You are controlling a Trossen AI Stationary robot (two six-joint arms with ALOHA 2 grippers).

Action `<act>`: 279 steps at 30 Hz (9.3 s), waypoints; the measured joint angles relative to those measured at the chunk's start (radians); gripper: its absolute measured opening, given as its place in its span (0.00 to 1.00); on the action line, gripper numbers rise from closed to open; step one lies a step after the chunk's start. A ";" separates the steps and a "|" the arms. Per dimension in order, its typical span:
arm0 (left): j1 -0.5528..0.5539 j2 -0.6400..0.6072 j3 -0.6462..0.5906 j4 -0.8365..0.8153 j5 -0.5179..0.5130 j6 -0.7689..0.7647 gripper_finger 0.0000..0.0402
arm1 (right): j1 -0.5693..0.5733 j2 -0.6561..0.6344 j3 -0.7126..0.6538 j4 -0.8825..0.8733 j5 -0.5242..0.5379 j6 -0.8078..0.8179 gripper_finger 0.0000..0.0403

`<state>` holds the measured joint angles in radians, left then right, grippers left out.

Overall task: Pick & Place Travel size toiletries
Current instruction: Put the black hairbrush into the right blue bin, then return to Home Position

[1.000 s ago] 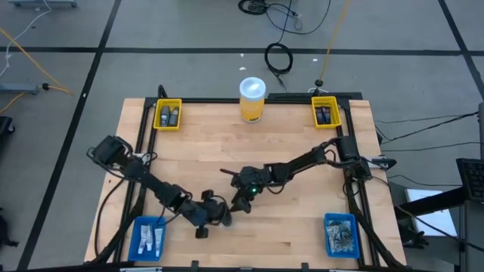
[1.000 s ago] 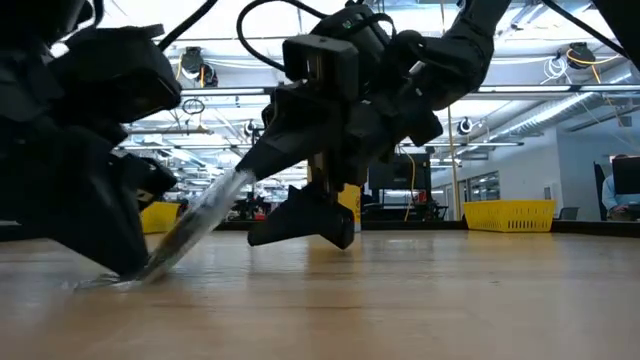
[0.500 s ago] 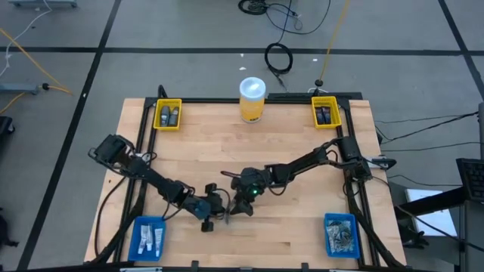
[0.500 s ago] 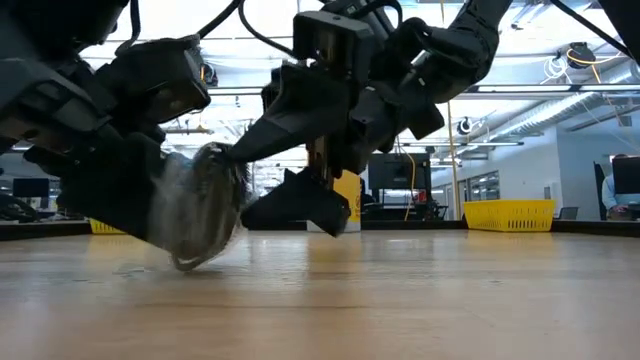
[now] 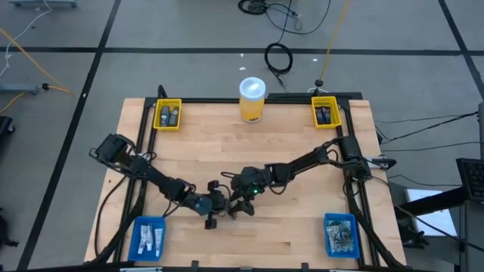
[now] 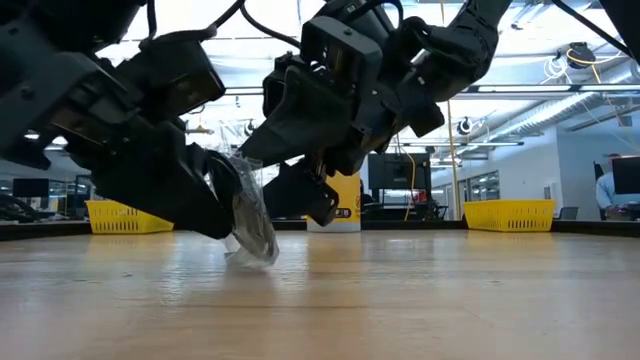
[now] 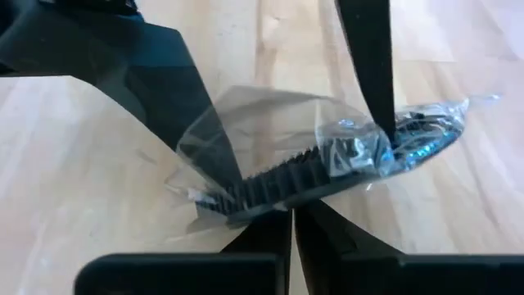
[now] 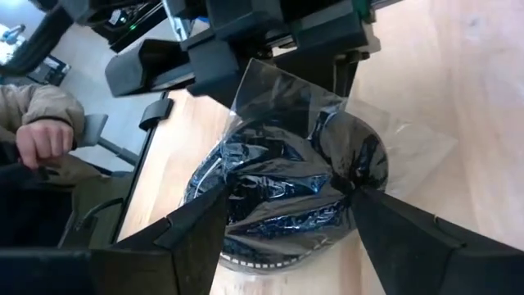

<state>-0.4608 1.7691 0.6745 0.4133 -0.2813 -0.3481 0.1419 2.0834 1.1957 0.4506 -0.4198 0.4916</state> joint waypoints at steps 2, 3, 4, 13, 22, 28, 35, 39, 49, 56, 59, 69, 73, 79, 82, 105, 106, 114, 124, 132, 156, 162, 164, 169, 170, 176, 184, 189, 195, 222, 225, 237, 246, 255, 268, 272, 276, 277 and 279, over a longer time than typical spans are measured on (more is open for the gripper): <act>0.005 0.000 -0.001 -0.001 -0.015 0.002 0.05 | -0.006 -0.002 0.000 -0.004 -0.001 0.007 0.63; 0.008 0.000 -0.001 -0.004 -0.022 0.003 0.04 | -0.007 -0.010 0.000 -0.015 0.000 0.013 0.63; 0.010 0.000 -0.001 -0.007 -0.028 0.003 0.03 | -0.007 -0.017 0.000 -0.027 0.004 0.017 0.63; -0.033 -0.003 0.002 -0.178 -0.104 -0.146 0.04 | 0.015 -0.019 0.000 -0.024 0.041 0.011 0.63; -0.109 -0.015 0.007 -0.359 -0.175 -0.322 0.01 | 0.018 -0.019 0.000 -0.037 0.077 -0.045 0.63; -0.152 -0.074 0.003 -0.515 -0.188 -0.418 0.04 | -0.032 -0.111 -0.004 -0.226 0.114 -0.044 0.63; -0.168 -0.055 0.002 -0.160 -0.028 -0.157 0.02 | -0.070 -0.193 -0.106 -0.352 -0.029 0.107 0.63; -0.124 0.008 0.000 -0.034 -0.027 -0.084 0.01 | -0.057 -0.181 -0.175 -0.281 -0.052 0.232 0.63; -0.030 0.106 0.004 0.121 0.008 -0.018 0.03 | 0.007 -0.176 -0.251 -0.071 0.041 0.409 0.59; 0.016 0.154 0.020 0.203 0.059 0.029 0.02 | 0.018 -0.175 -0.252 -0.076 0.139 0.413 0.49; 0.026 0.157 0.018 0.210 0.057 0.032 0.03 | 0.017 -0.175 -0.252 -0.060 0.161 0.395 0.45; 0.028 0.148 0.018 0.211 0.069 0.040 0.04 | 0.012 -0.175 -0.253 -0.060 0.187 0.270 0.18; 0.031 0.087 0.017 0.168 0.129 0.029 0.09 | 0.003 -0.204 -0.252 -0.105 0.171 0.199 0.05; 0.027 -0.006 0.018 0.102 0.079 0.054 0.14 | 0.011 -0.399 -0.252 -0.400 0.120 0.140 0.08; 0.025 -0.008 0.018 0.131 0.036 0.105 0.14 | 0.042 -0.538 -0.250 -0.637 0.043 0.168 0.10; 0.230 -0.005 0.018 0.407 0.109 0.344 0.02 | 0.839 -1.027 -0.252 -1.229 0.427 1.540 0.07; 0.233 -0.005 0.018 0.407 0.109 0.344 0.03 | 0.864 -1.021 -0.252 -1.244 0.431 1.590 0.08; 0.231 -0.005 0.018 0.406 0.109 0.345 0.06 | 0.976 -0.994 -0.300 -1.283 0.470 1.813 0.07; 0.229 -0.005 0.018 0.395 0.109 0.328 0.01 | 0.973 -0.995 -0.519 -0.959 0.463 1.819 0.09; 0.229 -0.005 0.018 0.399 0.109 0.317 0.06 | 0.987 -0.996 -0.529 -0.952 0.423 1.820 0.09; 0.229 -0.005 0.018 0.400 0.151 0.315 0.04 | 0.992 -1.051 -0.529 -0.804 0.394 1.836 0.50; 0.229 -0.005 0.018 0.400 0.151 0.313 0.01 | 0.969 -1.109 -0.529 -0.831 0.281 1.853 0.49; 0.229 -0.005 0.018 0.400 0.151 0.313 0.02 | 0.954 -1.122 -0.529 -0.839 0.232 1.853 0.47; 0.229 -0.005 0.018 0.404 0.151 0.313 0.06 | 0.932 -1.162 -0.529 -0.842 0.206 1.840 0.40; 0.229 -0.005 0.018 0.403 0.151 0.314 0.06 | 0.927 -1.164 -0.528 -0.853 0.209 1.825 0.38; 0.229 -0.005 0.018 0.403 0.151 0.314 0.02 | 0.910 -1.119 -0.529 -0.959 0.335 1.595 0.26; 0.229 -0.005 0.018 0.403 0.151 0.314 0.04 | 0.910 -1.001 -0.528 -0.979 0.290 1.564 0.06; 0.229 -0.005 0.018 0.404 0.151 0.314 0.06 | 0.911 -0.931 -0.528 -0.978 0.284 1.557 0.01; 0.229 -0.005 0.018 0.404 0.151 0.312 0.06 | 0.910 -0.874 -0.528 -0.972 0.207 1.562 0.01; 0.231 -0.168 0.019 0.268 0.228 0.322 0.06 | 0.407 -0.999 -0.825 0.078 0.718 0.192 0.00; 0.239 -0.168 0.019 0.268 0.228 0.340 0.06 | 0.263 -0.969 -0.944 0.350 0.689 -0.063 0.00; 0.326 -0.168 0.019 0.240 0.173 0.233 0.06 | 0.108 -1.145 -1.172 0.698 0.630 -0.401 0.00; 0.330 -0.168 0.019 0.233 0.096 0.188 0.06 | -0.009 -1.455 -1.092 0.036 0.466 -0.399 0.00; 0.364 -0.168 0.019 0.190 0.096 0.143 0.06 | -0.063 -1.820 -1.083 -0.361 0.416 -0.406 0.00; 0.565 -0.399 -0.139 0.153 0.159 0.196 0.06 | -0.063 -2.058 -1.153 -0.475 0.395 -0.429 0.00; 0.630 -0.560 -0.245 0.120 0.158 0.220 0.06 | -0.062 -2.063 -1.155 -0.474 0.369 -0.458 0.00; 0.681 -0.729 -0.338 0.095 0.159 0.224 0.06 | -0.062 -2.053 -1.156 -0.477 0.370 -0.472 0.00; 0.691 -0.772 -0.359 0.077 0.159 0.229 0.06 | -0.062 -2.051 -1.157 -0.477 0.370 -0.474 0.00; 0.707 -0.857 -0.392 0.040 0.160 0.242 0.06 | -0.062 -2.044 -1.157 -0.477 0.370 -0.485 0.00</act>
<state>0.2466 0.9120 0.2823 0.4538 -0.1217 -0.1065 0.0799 0.0389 0.0391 -0.0261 -0.0498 0.0068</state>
